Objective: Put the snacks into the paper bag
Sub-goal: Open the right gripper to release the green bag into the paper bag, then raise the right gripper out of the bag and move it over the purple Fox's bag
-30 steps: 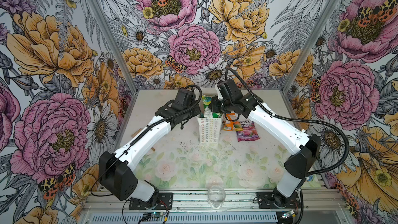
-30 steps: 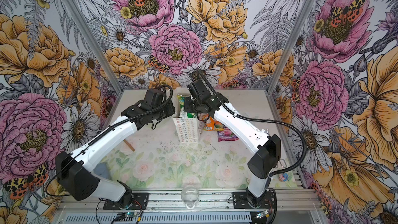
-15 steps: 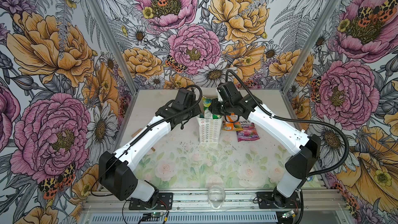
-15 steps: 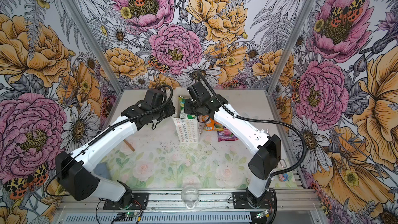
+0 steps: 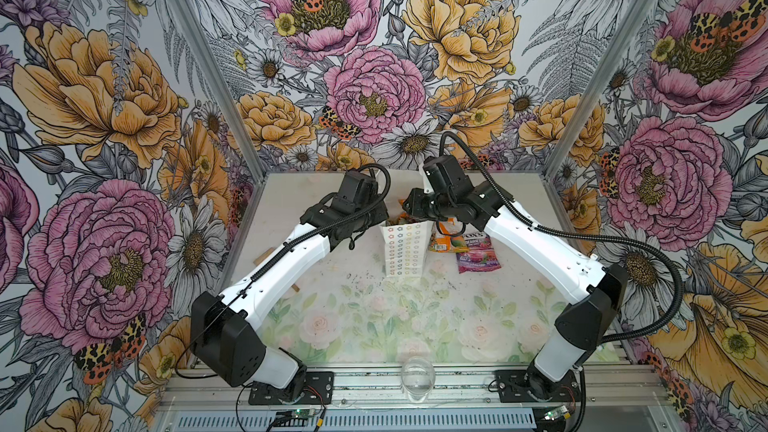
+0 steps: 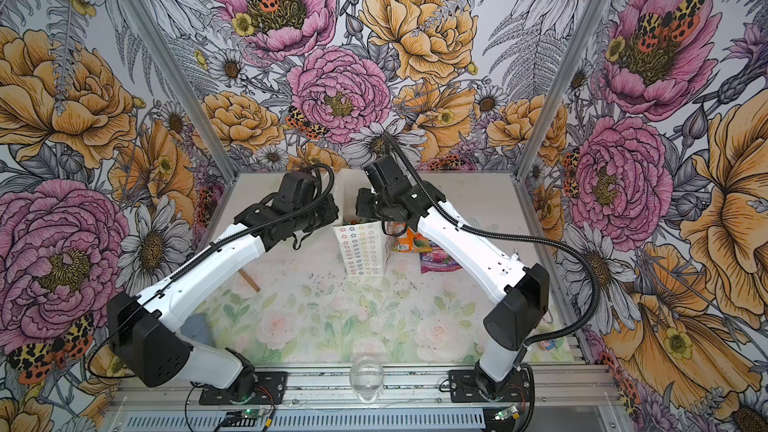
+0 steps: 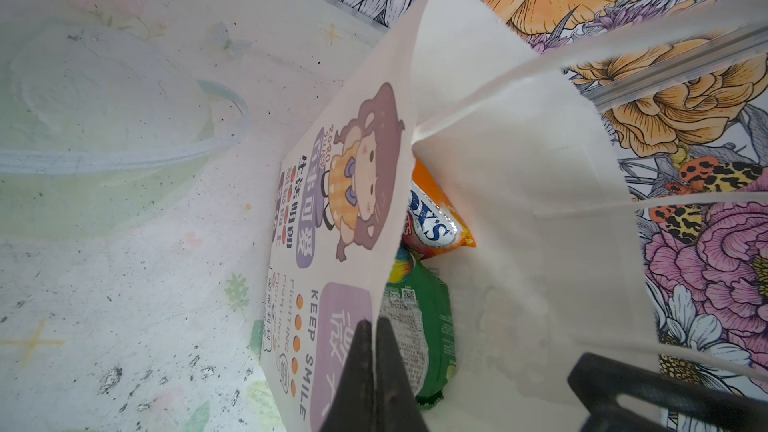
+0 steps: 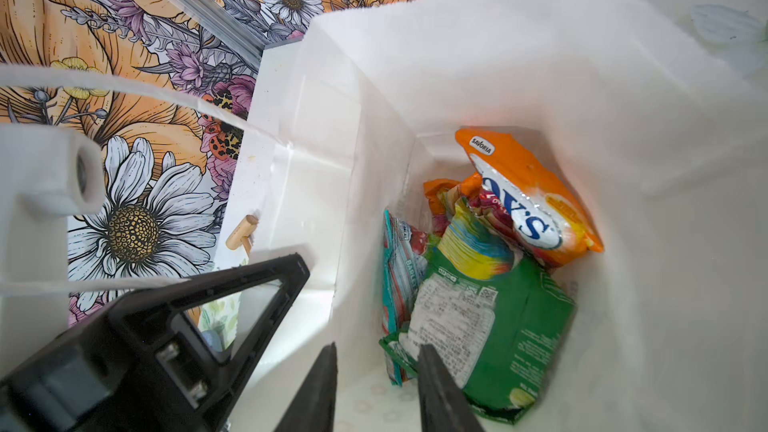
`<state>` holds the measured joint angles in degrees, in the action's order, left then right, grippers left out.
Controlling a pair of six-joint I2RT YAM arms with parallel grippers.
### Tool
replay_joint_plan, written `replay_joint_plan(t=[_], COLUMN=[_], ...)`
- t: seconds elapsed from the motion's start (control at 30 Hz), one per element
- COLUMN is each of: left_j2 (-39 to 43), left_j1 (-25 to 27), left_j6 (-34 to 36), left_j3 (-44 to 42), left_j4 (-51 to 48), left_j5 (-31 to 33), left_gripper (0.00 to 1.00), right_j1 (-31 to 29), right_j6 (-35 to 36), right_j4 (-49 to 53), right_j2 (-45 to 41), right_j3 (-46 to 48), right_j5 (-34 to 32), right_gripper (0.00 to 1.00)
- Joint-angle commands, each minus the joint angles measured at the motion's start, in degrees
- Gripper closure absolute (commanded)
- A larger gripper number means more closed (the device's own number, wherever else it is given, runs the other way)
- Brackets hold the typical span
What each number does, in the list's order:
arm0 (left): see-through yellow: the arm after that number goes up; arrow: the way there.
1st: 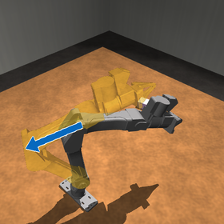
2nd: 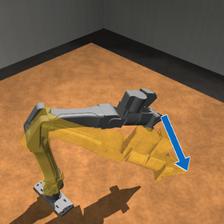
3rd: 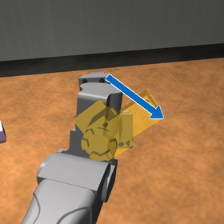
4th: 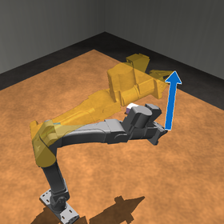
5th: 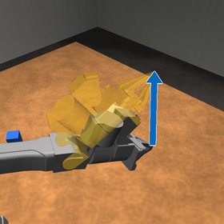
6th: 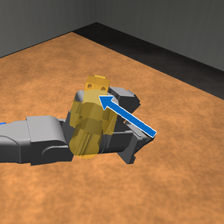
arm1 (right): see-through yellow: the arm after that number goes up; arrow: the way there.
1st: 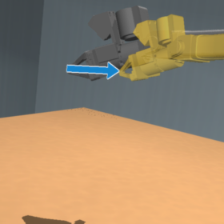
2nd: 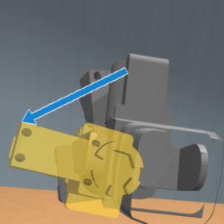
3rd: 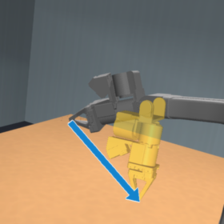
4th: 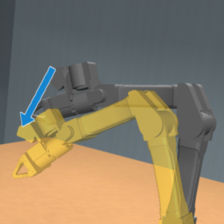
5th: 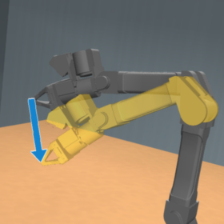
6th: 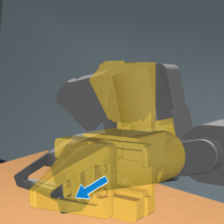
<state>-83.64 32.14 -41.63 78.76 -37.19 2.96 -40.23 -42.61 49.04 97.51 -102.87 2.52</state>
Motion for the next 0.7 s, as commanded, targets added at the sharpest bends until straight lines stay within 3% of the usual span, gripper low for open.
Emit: replay_joint_plan(t=[0.0, 0.67], left_j2=[0.6, 0.3], left_j1=[0.4, 0.4], left_j6=[0.1, 0.1], left_j3=[0.6, 1.1], left_j4=[0.3, 0.3], left_j5=[-0.3, -0.5], left_gripper=[1.00, 1.00], right_j1=[-0.6, -0.5], right_j6=[0.6, 9.5], right_j4=[-0.5, 0.6], right_j2=[-2.1, -7.6], right_j3=[-1.1, -5.5], right_j5=[-1.3, -1.2], right_gripper=[0.65, 0.55])
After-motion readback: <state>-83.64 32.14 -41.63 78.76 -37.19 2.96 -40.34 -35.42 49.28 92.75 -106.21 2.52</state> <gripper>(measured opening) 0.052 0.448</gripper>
